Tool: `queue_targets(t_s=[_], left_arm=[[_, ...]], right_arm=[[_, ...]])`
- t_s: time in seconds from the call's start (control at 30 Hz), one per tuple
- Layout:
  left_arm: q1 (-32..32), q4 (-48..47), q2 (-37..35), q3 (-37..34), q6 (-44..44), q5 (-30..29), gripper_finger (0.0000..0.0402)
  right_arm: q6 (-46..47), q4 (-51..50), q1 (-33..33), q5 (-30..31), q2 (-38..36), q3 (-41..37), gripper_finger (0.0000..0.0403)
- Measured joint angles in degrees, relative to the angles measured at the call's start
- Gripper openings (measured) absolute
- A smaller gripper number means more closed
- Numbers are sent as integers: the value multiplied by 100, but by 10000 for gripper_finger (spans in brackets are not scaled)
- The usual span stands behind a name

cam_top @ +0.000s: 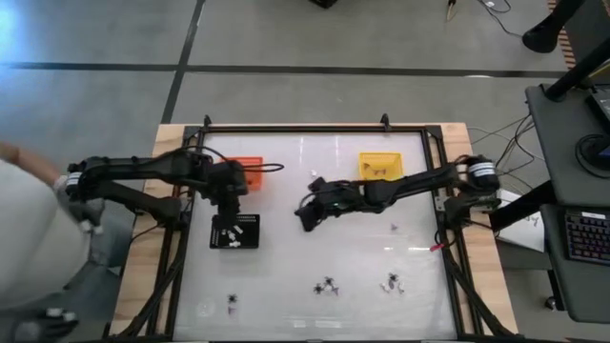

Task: Sort Halloween decoration
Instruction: Put the white skeleton toy into the black bin

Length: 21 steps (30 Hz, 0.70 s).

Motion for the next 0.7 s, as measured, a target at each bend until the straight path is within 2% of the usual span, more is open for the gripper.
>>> queue_targets(t_s=[0.33,0.63,0.7], left_arm=[[0,-188,-448,-17,32,-438,75],[0,-263,-852,-29,-120,-1055,75],[0,-249,-925,-39,-42,-1059,75]], right_arm=[[-286,-661,-4,-252,1189,1719,13],[-74,-651,-12,-487,2267,2899,13],[-81,-631,-15,-734,2499,3167,13]])
